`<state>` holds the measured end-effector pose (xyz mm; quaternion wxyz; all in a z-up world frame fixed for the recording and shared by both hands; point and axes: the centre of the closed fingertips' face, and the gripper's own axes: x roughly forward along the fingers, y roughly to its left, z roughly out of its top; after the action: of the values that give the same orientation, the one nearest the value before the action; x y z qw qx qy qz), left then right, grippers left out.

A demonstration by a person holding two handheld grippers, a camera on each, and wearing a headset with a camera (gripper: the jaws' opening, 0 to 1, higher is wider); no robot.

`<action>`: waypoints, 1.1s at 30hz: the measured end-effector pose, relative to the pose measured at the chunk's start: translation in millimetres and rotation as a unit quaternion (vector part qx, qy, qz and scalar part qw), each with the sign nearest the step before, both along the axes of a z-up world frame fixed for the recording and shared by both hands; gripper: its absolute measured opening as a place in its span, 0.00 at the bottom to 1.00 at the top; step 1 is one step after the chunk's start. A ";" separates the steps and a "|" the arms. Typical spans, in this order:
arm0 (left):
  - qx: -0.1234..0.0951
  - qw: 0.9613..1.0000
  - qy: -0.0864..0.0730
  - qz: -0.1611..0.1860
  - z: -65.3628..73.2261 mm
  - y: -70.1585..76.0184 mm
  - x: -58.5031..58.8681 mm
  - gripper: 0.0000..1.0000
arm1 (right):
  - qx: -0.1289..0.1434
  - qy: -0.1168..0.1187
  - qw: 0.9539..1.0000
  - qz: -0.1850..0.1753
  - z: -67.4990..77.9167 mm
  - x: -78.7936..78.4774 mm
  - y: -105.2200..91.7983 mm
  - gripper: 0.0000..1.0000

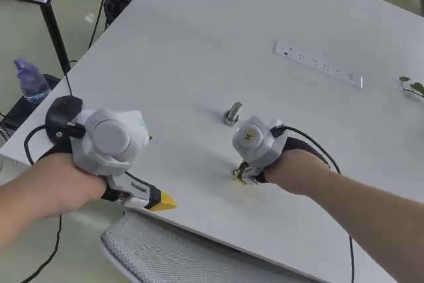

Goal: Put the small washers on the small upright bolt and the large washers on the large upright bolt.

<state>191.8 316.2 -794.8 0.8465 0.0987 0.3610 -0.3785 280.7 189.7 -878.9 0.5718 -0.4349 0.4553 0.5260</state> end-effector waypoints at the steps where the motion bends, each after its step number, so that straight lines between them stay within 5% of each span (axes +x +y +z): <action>1: 0.001 1.000 0.000 0.000 -0.4 0.1 -0.4 0.82 | -0.001 0.003 1.000 -0.001 0.1 0.8 0.2 0.15; 19: 0.002 1.000 0.011 0.003 -5.8 4.3 -2.7 0.81 | -0.030 0.016 0.998 -0.060 -0.3 2.4 1.8 0.15; 33: 0.005 1.000 0.012 0.001 -3.9 3.1 -2.5 0.79 | -0.025 0.007 0.999 -0.039 -1.0 1.9 1.8 0.14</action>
<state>189.3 319.3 -798.7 0.8421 0.0978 0.3732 -0.3769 282.6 191.4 -879.9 0.5776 -0.4269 0.4891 0.4949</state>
